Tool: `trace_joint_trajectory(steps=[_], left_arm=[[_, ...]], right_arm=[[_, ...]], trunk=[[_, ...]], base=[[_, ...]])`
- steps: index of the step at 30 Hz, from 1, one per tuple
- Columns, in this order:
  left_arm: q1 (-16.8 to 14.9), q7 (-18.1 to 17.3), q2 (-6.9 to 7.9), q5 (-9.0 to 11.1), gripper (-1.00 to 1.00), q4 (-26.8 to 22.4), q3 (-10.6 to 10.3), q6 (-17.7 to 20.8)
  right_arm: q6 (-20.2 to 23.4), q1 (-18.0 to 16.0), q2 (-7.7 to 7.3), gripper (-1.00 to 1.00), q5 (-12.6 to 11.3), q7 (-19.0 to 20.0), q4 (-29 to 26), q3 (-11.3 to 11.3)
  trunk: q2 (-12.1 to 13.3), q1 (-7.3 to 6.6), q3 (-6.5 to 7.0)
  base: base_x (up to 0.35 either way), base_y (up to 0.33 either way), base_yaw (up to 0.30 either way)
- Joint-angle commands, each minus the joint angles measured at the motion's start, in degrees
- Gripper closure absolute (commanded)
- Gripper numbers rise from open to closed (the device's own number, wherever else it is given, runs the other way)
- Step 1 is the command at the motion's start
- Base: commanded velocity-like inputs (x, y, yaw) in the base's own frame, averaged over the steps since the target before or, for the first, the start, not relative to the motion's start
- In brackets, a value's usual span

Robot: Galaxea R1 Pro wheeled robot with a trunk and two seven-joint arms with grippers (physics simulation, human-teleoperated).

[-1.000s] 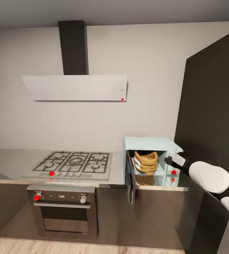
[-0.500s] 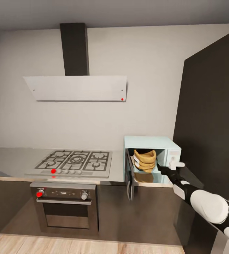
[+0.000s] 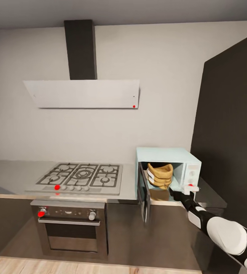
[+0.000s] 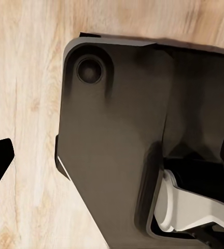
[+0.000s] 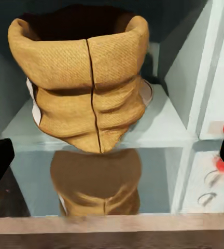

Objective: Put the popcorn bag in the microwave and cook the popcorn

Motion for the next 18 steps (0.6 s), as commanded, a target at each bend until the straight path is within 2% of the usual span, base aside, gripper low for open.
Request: trace_joint_trajectory(steps=[1, 3, 7, 18], left_arm=[[0.02, 0.02, -0.02, 0.03, -1.0, -0.07, 0.36, 0.07], [0.02, 0.02, -0.02, 0.03, -1.0, -0.07, 0.36, 0.06], [0.02, 0.02, -0.02, 0.03, -1.0, -0.07, 0.36, 0.07], [0.02, 0.02, -0.02, 0.03, -1.0, -0.07, 0.36, 0.14]], right_arm=[[-0.25, 0.43, -1.01, -1.0, 0.2, 0.19, 0.22, -0.37], [-0.32, 1.69, -1.68, -1.0, 0.34, 0.2, 0.22, -0.18], [-0.52, 3.32, -2.09, -1.0, 1.13, 0.23, 0.21, 0.38], [-0.82, 3.56, -2.23, -1.0, 1.28, 0.2, 0.08, 0.45]], trunk=[[-0.04, 0.02, -0.06], [-0.04, 0.02, -0.17], [-0.04, 0.02, -0.47], [-0.04, 0.02, -1.46]], base=[[0.017, 0.011, 0.097], [0.009, 0.006, 0.108], [0.002, 0.001, 0.096], [0.0, 0.0, 0.03]])
